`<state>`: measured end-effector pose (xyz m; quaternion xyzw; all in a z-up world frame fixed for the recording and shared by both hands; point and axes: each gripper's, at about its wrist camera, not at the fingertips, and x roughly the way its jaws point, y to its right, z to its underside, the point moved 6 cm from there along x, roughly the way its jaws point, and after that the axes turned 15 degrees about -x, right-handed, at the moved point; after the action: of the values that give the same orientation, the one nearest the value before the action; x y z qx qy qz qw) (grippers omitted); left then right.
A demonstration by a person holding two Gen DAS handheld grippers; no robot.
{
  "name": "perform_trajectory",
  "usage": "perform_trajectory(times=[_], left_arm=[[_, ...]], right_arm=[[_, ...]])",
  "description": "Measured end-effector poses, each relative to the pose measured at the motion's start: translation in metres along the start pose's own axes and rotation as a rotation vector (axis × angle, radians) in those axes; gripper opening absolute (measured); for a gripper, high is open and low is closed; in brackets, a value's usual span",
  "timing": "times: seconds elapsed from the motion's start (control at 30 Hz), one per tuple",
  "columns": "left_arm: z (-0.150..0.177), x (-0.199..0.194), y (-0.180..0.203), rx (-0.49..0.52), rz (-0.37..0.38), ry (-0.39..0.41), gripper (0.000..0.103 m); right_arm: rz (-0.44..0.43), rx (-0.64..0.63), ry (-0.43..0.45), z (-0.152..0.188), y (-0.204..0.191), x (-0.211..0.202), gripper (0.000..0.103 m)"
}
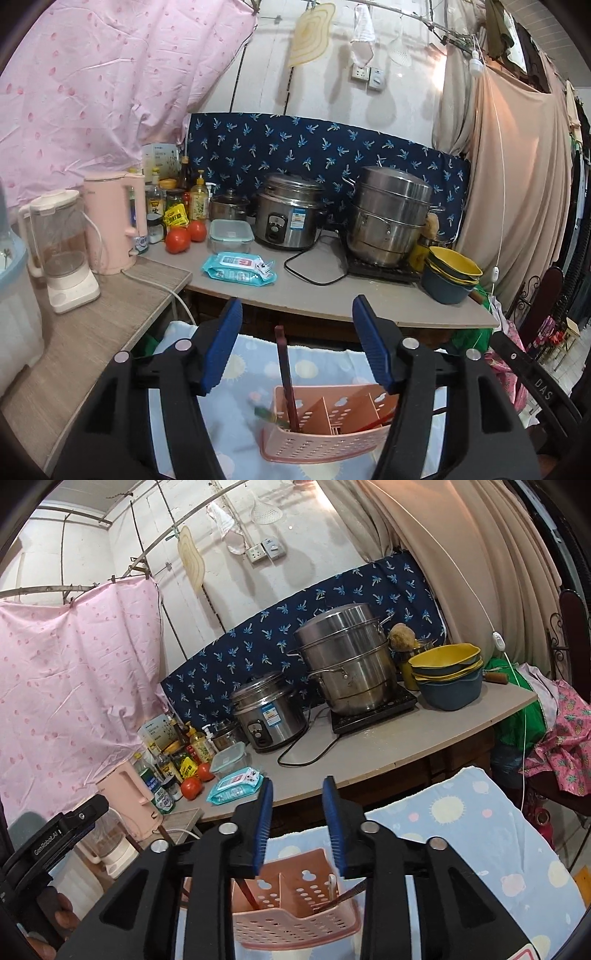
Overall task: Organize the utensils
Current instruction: 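Withdraw both open grippers from the basket back over the remaining utensils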
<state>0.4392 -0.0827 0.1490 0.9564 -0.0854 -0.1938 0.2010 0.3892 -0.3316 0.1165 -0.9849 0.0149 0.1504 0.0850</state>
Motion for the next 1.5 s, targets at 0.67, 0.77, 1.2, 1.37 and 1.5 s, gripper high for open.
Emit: perform_trajectory(times=[0.67, 0.77, 1.2, 1.37, 1.5], left_arm=[[0.038, -0.069, -0.016, 0.036, -0.026, -0.048, 0.059], [0.061, -0.083, -0.026, 0.053, -0.041, -0.084, 0.059], [0.194, -0.138, -0.085, 0.045, -0.106, -0.329, 0.059], [0.237, -0.154, -0.107, 0.015, -0.135, -0.409, 0.059], [0.261, -0.165, -0.122, 0.011, -0.161, -0.452, 0.059]], right_arm=[[-0.031, -0.103, -0.060, 0.036, -0.027, -0.066, 0.031], [-0.033, -0.132, -0.096, 0.058, -0.032, -0.084, 0.031], [-0.023, -0.228, -0.328, 0.190, -0.044, -0.168, 0.031], [-0.017, -0.207, -0.430, 0.245, -0.043, -0.198, 0.031], [-0.016, -0.184, -0.486, 0.278, -0.044, -0.215, 0.031]])
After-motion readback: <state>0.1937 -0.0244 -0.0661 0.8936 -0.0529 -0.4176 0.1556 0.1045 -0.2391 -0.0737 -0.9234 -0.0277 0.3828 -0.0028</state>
